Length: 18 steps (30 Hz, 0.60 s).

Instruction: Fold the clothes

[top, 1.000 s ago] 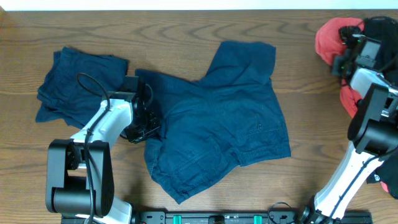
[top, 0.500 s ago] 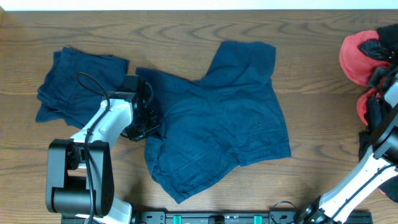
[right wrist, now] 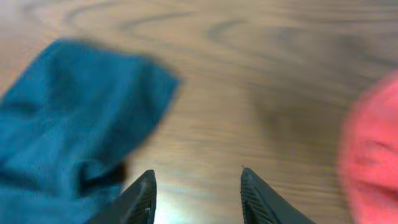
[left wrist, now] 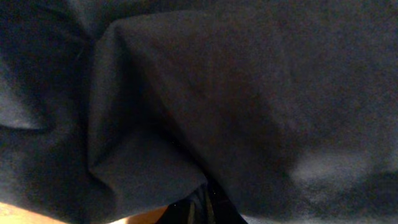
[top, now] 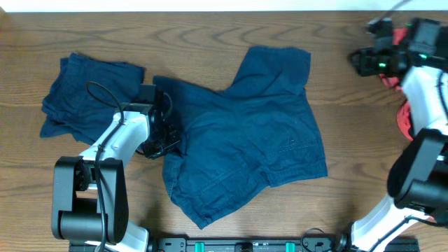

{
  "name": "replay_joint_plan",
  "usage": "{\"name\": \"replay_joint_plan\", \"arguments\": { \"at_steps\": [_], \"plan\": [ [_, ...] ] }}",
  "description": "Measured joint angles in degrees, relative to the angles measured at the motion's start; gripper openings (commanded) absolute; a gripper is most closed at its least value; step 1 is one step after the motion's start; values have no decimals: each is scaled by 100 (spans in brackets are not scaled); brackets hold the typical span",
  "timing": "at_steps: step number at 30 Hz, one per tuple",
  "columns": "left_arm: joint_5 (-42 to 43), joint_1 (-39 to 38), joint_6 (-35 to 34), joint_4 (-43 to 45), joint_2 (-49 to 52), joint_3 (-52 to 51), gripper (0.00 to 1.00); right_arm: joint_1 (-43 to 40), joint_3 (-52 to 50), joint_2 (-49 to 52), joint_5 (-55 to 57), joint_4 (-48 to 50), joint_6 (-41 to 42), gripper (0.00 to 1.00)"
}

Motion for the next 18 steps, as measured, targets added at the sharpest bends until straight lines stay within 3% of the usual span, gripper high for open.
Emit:
{"name": "replay_joint_plan", "arguments": {
  "at_steps": [5, 12, 14, 16, 18],
  "plan": [
    [0, 0, 0, -2, 0, 0, 6, 706, -83, 391, 127, -258, 199, 56],
    [0, 0, 0, 0, 0, 0, 6, 1217, -157, 1010, 177, 85, 1049, 55],
    [0, 0, 0, 0, 0, 0, 6, 1307, -157, 1091, 177, 203, 1257, 42],
    [0, 0, -2, 0, 0, 0, 6, 1399, -157, 1187, 181, 387, 1478, 16],
    [0, 0, -2, 0, 0, 0, 6, 1475, -160, 1307, 238, 640, 1762, 6]
  ]
}}
